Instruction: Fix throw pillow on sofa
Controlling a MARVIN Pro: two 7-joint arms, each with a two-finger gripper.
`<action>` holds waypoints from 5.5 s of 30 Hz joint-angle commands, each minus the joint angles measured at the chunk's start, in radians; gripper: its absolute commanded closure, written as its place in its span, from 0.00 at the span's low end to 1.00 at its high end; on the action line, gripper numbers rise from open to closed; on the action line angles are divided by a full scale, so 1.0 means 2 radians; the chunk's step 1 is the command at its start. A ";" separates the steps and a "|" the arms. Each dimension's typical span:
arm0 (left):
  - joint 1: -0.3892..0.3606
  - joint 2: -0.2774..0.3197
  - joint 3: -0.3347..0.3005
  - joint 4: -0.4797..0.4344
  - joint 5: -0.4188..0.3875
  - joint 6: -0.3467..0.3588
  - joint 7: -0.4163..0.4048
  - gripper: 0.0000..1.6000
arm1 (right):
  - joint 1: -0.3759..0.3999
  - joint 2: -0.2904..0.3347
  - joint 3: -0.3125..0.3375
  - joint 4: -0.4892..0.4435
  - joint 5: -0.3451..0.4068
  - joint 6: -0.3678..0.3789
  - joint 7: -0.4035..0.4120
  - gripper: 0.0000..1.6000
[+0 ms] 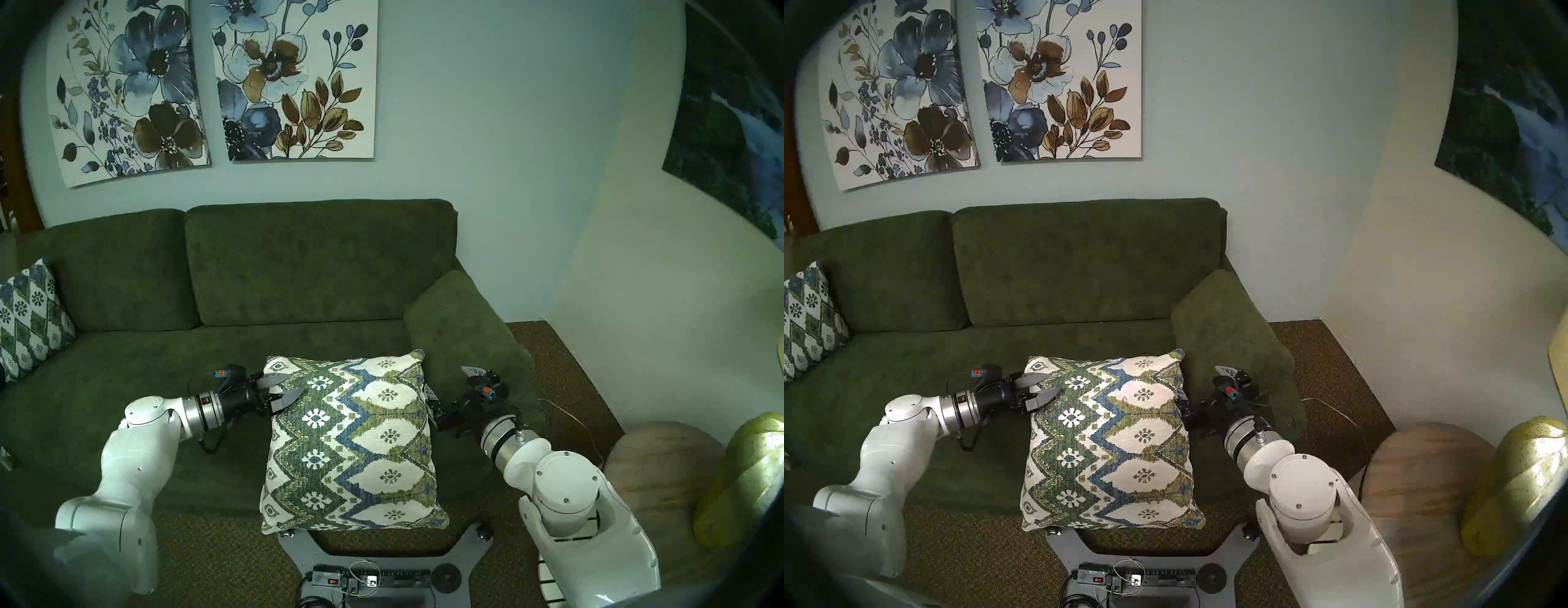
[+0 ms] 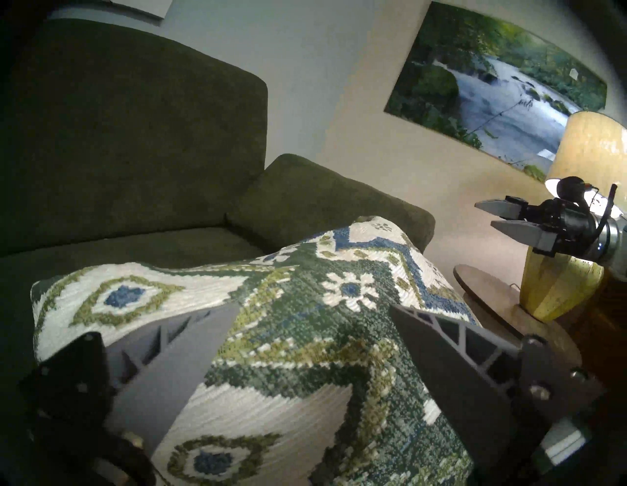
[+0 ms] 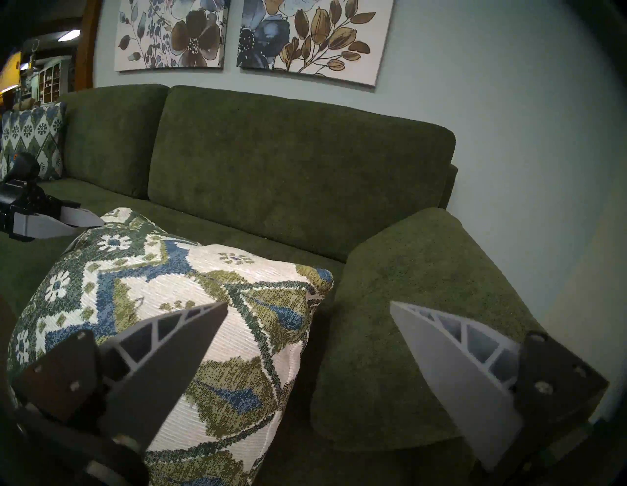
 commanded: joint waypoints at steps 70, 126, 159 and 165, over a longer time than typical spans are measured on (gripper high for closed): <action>-0.113 -0.016 0.071 0.254 0.046 -0.234 0.048 0.00 | 0.139 -0.006 -0.013 0.231 0.199 -0.024 0.224 0.00; -0.123 -0.016 0.077 0.271 0.044 -0.242 0.048 0.00 | 0.287 -0.026 -0.078 0.493 0.157 0.028 0.276 0.00; -0.125 -0.016 0.079 0.275 0.043 -0.243 0.046 0.00 | 0.352 -0.044 -0.116 0.566 0.139 0.028 0.274 1.00; -0.125 -0.014 0.077 0.273 0.040 -0.249 0.040 0.00 | 0.331 -0.026 -0.100 0.522 0.148 0.039 0.266 1.00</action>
